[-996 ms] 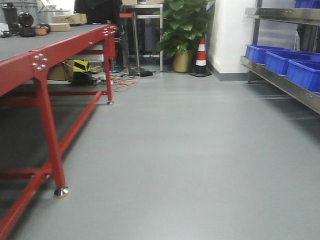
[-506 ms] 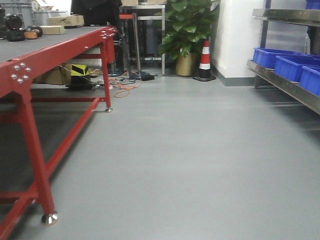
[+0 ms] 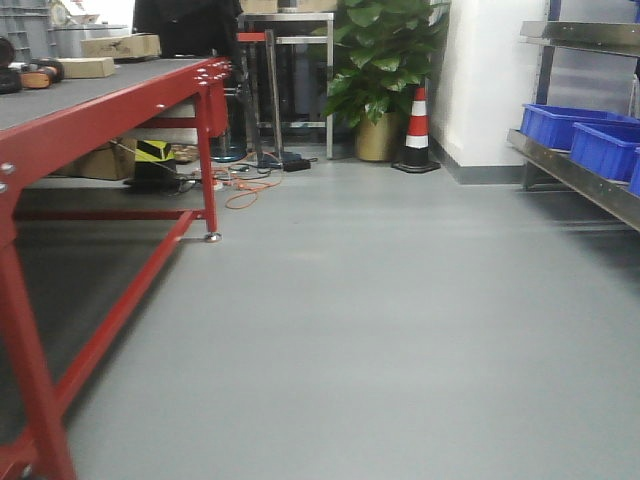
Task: Place cylindrical capacitor in blue bin on shelf
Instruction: 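Drive the base to the shelf of blue bins holding both objects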
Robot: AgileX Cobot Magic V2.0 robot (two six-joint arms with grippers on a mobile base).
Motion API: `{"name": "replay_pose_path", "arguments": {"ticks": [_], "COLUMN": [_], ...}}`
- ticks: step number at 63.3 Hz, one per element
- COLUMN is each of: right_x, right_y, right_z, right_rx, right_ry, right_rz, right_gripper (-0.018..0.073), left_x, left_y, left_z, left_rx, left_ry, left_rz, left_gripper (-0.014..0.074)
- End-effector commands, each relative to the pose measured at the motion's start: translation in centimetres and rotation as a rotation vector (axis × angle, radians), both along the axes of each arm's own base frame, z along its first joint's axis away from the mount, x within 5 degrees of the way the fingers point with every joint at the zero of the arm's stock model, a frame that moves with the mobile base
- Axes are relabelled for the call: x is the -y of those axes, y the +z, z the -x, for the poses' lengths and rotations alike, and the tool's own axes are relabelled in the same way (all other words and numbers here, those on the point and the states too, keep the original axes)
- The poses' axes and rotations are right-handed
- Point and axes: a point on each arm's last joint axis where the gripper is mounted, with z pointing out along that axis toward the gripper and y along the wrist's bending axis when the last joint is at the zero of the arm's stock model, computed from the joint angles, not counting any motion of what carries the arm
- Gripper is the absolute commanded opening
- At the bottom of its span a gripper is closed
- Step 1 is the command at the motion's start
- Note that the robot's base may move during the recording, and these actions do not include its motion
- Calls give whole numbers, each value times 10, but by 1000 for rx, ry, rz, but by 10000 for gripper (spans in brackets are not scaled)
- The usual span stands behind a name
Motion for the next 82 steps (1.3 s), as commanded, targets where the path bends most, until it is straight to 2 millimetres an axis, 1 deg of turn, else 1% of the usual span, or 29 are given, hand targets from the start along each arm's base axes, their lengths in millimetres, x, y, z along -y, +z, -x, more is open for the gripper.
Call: {"name": "replay_pose_path", "arguments": {"ticks": [1,82], "right_x": [0,0], "right_y": [5,5], "right_z": [0,0], "right_rx": [36,36], "right_ry": [-1,-1], "right_rz": [0,0], "right_gripper": [-162,-162], "left_x": [1,1], "left_y": [5,5], "left_z": [2,2], "left_rx": [42,42], "left_ry": [-6,-6], "left_rz": [10,10], "left_gripper": [-111,-111]}}
